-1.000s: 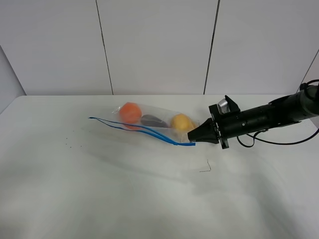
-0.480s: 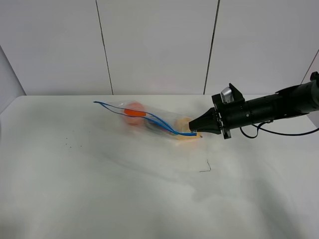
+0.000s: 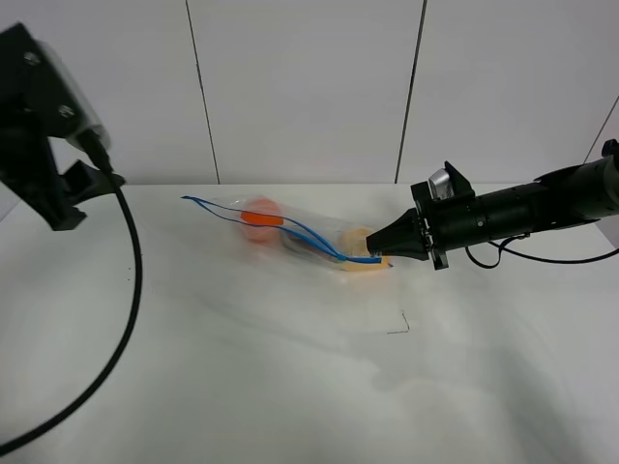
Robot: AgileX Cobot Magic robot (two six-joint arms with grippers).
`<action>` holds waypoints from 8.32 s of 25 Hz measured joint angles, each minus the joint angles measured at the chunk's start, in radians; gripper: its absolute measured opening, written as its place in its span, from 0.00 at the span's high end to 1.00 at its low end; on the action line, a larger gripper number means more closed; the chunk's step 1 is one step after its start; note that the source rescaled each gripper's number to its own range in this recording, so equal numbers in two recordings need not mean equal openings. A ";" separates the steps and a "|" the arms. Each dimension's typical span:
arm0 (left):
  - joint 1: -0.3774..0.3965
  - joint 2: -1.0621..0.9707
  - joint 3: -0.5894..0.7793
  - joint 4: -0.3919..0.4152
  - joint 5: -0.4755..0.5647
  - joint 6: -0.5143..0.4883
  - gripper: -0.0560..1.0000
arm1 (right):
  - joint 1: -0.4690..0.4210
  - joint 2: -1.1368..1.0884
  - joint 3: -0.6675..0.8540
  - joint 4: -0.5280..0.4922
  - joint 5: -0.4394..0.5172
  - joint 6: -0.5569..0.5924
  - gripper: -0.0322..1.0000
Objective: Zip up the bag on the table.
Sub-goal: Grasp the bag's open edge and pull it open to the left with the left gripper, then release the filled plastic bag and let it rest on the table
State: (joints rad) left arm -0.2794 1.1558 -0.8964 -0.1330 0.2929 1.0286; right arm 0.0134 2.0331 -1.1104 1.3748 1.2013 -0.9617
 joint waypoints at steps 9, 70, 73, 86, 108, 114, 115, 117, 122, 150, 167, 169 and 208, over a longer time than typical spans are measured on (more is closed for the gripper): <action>-0.321 0.274 -0.001 0.009 -0.343 0.165 0.15 | 0.000 0.000 0.000 0.008 0.000 0.001 0.97; -0.493 0.725 0.001 0.069 -0.919 0.202 0.95 | 0.000 0.000 0.000 0.060 -0.001 0.037 0.97; -0.456 0.705 0.006 0.087 -0.918 0.208 0.95 | 0.003 0.000 -0.001 0.081 -0.002 0.039 0.97; -0.203 0.656 0.012 0.112 -0.881 0.246 0.95 | 0.003 -0.002 -0.001 0.094 -0.001 0.051 0.97; 0.061 0.656 0.012 0.122 -0.864 0.251 0.95 | 0.003 -0.002 -0.001 0.085 0.000 0.051 0.97; 0.061 0.656 0.012 0.122 -0.864 0.243 0.95 | 0.003 -0.002 -0.001 0.085 0.000 0.051 0.97; 0.061 0.656 0.012 0.122 -0.864 0.236 0.95 | 0.003 -0.002 -0.001 0.085 0.000 0.051 0.97; 0.061 0.656 0.012 0.122 -0.868 0.198 0.91 | 0.003 -0.002 -0.001 0.085 0.000 0.051 0.97; 0.083 0.656 0.012 0.078 -0.968 0.001 0.39 | 0.003 -0.002 -0.001 0.052 0.000 0.051 0.97; 0.302 0.585 -0.219 -0.236 -0.234 -0.399 0.00 | 0.003 -0.002 -0.001 0.043 0.000 0.050 0.97; 0.340 0.602 -0.545 0.052 0.732 -0.936 0.00 | 0.003 -0.002 -0.001 0.046 0.000 0.056 0.97; 0.340 0.602 -0.546 0.056 0.793 -0.938 0.00 | 0.003 -0.002 -0.001 0.046 0.000 0.058 0.97; 0.340 -0.547 0.392 0.102 0.760 -0.934 0.00 | 0.003 -0.002 -0.001 0.037 0.000 0.062 0.97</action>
State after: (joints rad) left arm 0.0608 0.6091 -0.5042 -0.0312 1.0526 0.0946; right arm 0.0160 2.0311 -1.1114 1.4122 1.2016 -0.9000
